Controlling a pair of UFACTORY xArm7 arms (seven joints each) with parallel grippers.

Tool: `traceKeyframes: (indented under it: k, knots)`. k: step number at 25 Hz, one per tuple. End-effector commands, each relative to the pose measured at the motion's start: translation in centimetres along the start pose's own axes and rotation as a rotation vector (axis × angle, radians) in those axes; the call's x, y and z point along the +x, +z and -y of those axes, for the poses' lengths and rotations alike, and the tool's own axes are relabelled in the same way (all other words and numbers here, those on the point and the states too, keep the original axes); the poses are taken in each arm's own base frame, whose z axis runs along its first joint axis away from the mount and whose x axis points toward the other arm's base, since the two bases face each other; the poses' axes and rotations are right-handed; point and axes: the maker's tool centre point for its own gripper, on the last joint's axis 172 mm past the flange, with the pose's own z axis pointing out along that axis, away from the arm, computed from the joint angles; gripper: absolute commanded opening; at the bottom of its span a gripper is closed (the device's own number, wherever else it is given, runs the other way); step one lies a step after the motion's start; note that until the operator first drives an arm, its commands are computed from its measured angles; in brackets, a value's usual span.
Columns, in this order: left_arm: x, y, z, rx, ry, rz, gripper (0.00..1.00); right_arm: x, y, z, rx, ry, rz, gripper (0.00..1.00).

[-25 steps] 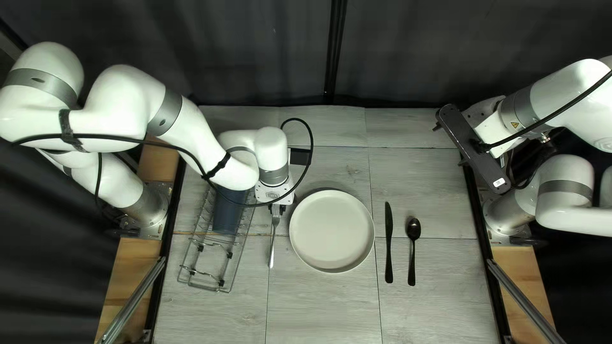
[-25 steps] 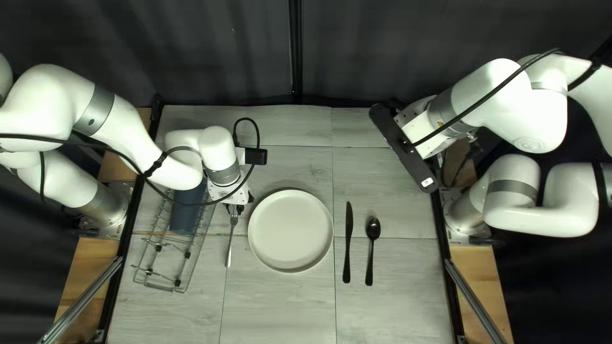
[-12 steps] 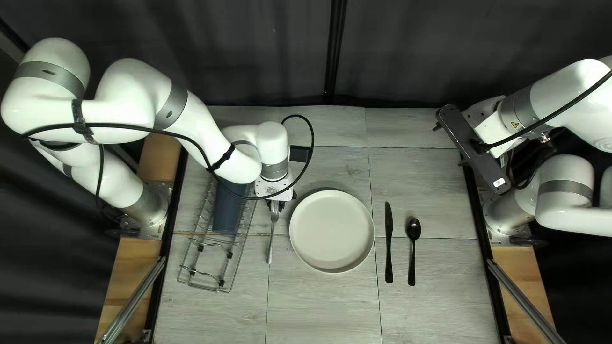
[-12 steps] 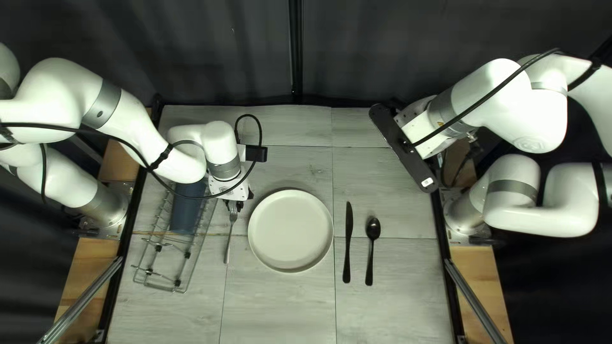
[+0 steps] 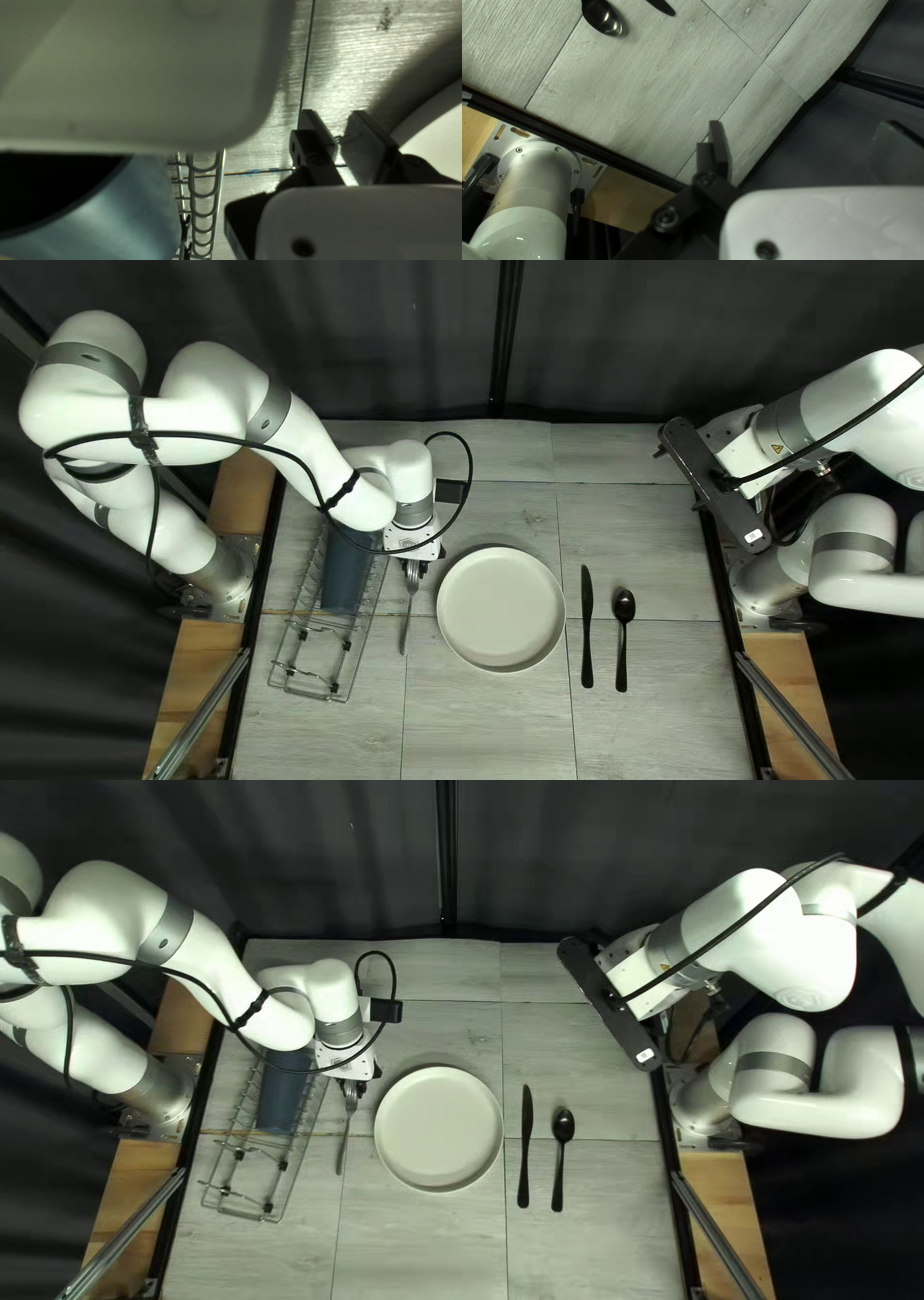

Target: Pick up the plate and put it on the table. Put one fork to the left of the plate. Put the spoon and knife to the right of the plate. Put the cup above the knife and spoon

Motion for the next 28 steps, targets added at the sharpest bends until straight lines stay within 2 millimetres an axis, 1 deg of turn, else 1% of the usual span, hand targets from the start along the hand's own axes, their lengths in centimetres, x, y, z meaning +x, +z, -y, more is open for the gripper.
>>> traceKeyframes:
  k: [1,2,3,6,8,10,13,15,19,21,23,25,26,27,28]
  knots:
    - [0.3,0.1,0.1,-0.006,0.004,-0.005,0.76,0.0,0.0,0.0,0.0,0.0,0.0,1.0]
    - [0.4,0.0,0.1,-0.01,0.006,-0.011,0.83,0.0,0.0,0.0,0.0,0.0,0.0,1.0]
    - [0.4,0.0,0.0,-0.012,0.007,-0.014,1.0,0.0,0.0,0.0,0.0,0.0,0.0,1.0]
    - [0.3,-1.1,-0.5,-0.031,0.009,-0.036,1.0,0.0,0.0,0.0,0.0,0.0,0.0,1.0]
    - [-0.3,-2.6,-1.0,-0.055,0.013,-0.06,1.0,0.0,0.0,0.0,0.0,0.0,0.0,1.0]
    - [-1.2,-4.8,-1.5,-0.079,0.016,-0.102,1.0,0.0,0.0,0.0,0.0,0.0,0.0,1.0]
    - [-2.1,-6.7,-1.6,-0.101,0.019,-0.149,1.0,0.0,0.0,0.0,0.0,0.0,0.0,1.0]
    - [-3.1,-8.1,-1.5,-0.12,0.015,-0.189,1.0,0.0,0.0,0.0,0.0,0.0,0.0,1.0]
    - [-5.0,-9.1,-2.0,-0.151,0.031,-0.269,1.0,0.0,0.0,0.0,0.0,0.0,0.0,1.0]
    - [-5.7,-9.3,-1.8,-0.162,0.039,-0.303,1.0,0.0,0.0,0.0,0.0,0.0,0.0,1.0]
    - [-6.6,-9.8,-0.8,-0.173,0.039,-0.334,1.0,0.0,0.0,0.0,0.0,0.0,0.0,1.0]
    - [-7.5,-10.1,0.9,-0.181,0.028,-0.363,1.0,0.0,0.0,0.0,0.0,0.0,0.0,1.0]
    - [-7.7,-10.1,1.5,-0.181,0.023,-0.37,1.0,0.0,0.0,0.0,0.0,0.0,0.0,1.0]
    - [-8.1,-10.1,2.7,-0.176,0.011,-0.383,1.0,0.0,0.0,0.0,0.0,0.0,0.0,1.0]
    - [-8.3,-10.1,3.2,-0.171,0.006,-0.39,1.0,0.0,0.0,0.0,0.0,0.0,0.0,1.0]
